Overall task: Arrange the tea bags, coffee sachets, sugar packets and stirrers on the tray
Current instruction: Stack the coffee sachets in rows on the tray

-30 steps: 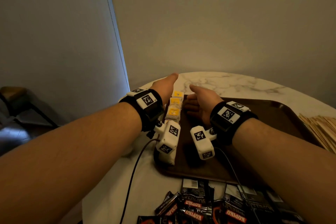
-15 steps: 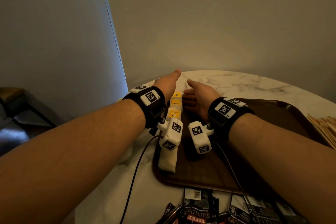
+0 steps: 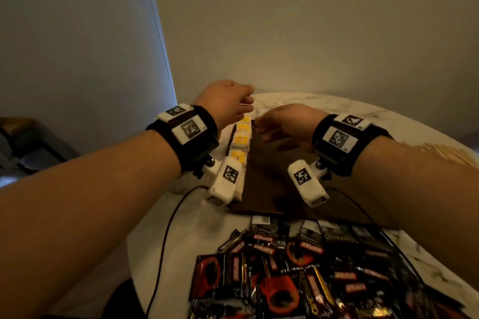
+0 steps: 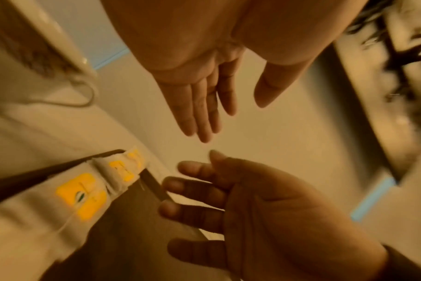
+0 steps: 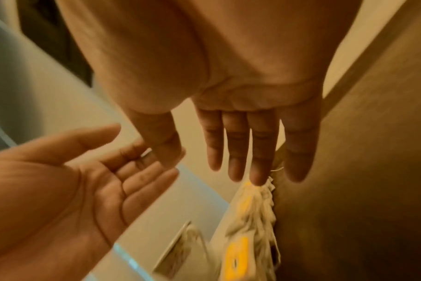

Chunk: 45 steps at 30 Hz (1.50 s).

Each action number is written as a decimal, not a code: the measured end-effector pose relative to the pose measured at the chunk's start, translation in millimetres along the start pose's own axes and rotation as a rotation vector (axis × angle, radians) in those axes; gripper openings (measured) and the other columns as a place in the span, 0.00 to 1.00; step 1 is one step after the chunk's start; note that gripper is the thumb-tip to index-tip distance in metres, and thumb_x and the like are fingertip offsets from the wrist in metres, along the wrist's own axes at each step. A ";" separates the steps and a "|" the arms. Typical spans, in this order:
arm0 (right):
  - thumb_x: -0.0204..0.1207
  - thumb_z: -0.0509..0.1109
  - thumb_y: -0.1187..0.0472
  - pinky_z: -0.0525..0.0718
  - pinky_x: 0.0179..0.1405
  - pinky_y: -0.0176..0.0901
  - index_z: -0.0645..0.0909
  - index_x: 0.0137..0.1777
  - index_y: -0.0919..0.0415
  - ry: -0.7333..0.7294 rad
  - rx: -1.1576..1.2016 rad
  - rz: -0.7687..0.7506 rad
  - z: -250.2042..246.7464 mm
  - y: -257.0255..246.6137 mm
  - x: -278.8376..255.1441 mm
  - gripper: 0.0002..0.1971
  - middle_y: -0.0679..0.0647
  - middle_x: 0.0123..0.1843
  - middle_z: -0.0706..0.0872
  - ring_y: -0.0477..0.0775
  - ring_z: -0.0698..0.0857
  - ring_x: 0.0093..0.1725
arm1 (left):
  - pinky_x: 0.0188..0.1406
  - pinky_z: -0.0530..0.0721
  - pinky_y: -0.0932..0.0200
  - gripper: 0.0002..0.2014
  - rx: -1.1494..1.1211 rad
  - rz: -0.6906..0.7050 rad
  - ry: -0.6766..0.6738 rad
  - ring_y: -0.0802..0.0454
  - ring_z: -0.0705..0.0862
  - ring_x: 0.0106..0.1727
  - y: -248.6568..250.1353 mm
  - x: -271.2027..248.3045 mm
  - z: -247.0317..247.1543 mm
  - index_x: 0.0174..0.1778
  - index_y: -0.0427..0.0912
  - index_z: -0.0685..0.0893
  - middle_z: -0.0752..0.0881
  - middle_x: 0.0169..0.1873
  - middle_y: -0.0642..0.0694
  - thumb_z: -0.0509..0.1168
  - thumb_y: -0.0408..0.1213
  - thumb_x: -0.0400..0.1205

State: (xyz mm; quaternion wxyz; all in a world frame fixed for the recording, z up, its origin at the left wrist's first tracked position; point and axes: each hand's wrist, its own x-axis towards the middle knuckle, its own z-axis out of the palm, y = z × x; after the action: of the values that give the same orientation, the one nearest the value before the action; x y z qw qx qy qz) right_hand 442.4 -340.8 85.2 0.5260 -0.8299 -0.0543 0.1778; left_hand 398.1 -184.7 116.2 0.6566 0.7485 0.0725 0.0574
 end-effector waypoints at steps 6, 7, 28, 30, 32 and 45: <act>0.74 0.78 0.39 0.88 0.64 0.52 0.83 0.69 0.43 -0.354 -0.718 -0.103 20.1 -7.9 -93.6 0.24 0.43 0.63 0.87 0.46 0.85 0.62 | 0.36 0.89 0.52 0.07 0.194 -0.005 -0.110 0.45 0.89 0.37 -5.2 -100.3 -26.3 0.56 0.33 0.85 0.90 0.46 0.37 0.66 0.33 0.87; 0.72 0.79 0.37 0.84 0.67 0.50 0.80 0.73 0.42 -0.399 -0.820 -0.114 24.2 -8.0 -108.1 0.30 0.41 0.67 0.85 0.46 0.83 0.65 | 0.36 0.89 0.52 0.06 0.286 -0.024 -0.155 0.46 0.89 0.38 -11.2 -114.3 -32.8 0.55 0.35 0.86 0.91 0.46 0.39 0.67 0.33 0.86; 0.69 0.83 0.42 0.80 0.73 0.47 0.52 0.88 0.38 -0.397 -1.148 -0.356 55.9 24.2 -176.6 0.53 0.44 0.79 0.77 0.49 0.80 0.73 | 0.69 0.84 0.47 0.55 1.152 -0.093 -0.419 0.53 0.77 0.66 -80.9 -188.3 -52.9 0.81 0.62 0.66 0.74 0.67 0.54 0.85 0.62 0.59; 0.70 0.83 0.43 0.84 0.68 0.48 0.57 0.85 0.40 -0.340 -1.124 -0.361 56.9 26.0 -176.0 0.49 0.45 0.76 0.80 0.50 0.83 0.68 | 0.70 0.84 0.48 0.57 1.134 -0.094 -0.415 0.53 0.77 0.68 -81.9 -185.4 -55.7 0.83 0.61 0.64 0.74 0.68 0.55 0.84 0.62 0.59; 0.70 0.83 0.43 0.88 0.61 0.51 0.61 0.79 0.42 -0.291 -1.074 -0.334 56.4 26.1 -176.5 0.42 0.48 0.70 0.83 0.51 0.85 0.61 | 0.72 0.83 0.47 0.62 1.081 -0.099 -0.440 0.53 0.77 0.71 -84.0 -184.0 -59.5 0.84 0.63 0.62 0.74 0.72 0.56 0.84 0.66 0.54; 0.57 0.88 0.35 0.86 0.65 0.47 0.65 0.80 0.42 -0.472 -1.149 -0.294 70.9 24.3 -184.2 0.52 0.42 0.70 0.79 0.47 0.82 0.65 | 0.59 0.91 0.51 0.55 0.983 -0.116 -0.346 0.55 0.86 0.58 -92.8 -176.7 -49.7 0.77 0.57 0.68 0.84 0.62 0.55 0.88 0.58 0.56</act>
State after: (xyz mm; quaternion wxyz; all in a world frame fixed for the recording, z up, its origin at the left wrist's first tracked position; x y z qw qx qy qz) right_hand 243.6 -342.1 80.2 -0.0101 -0.9020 -0.3688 0.2242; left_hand 212.3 -156.9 32.4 0.2325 0.9616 0.0227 -0.1441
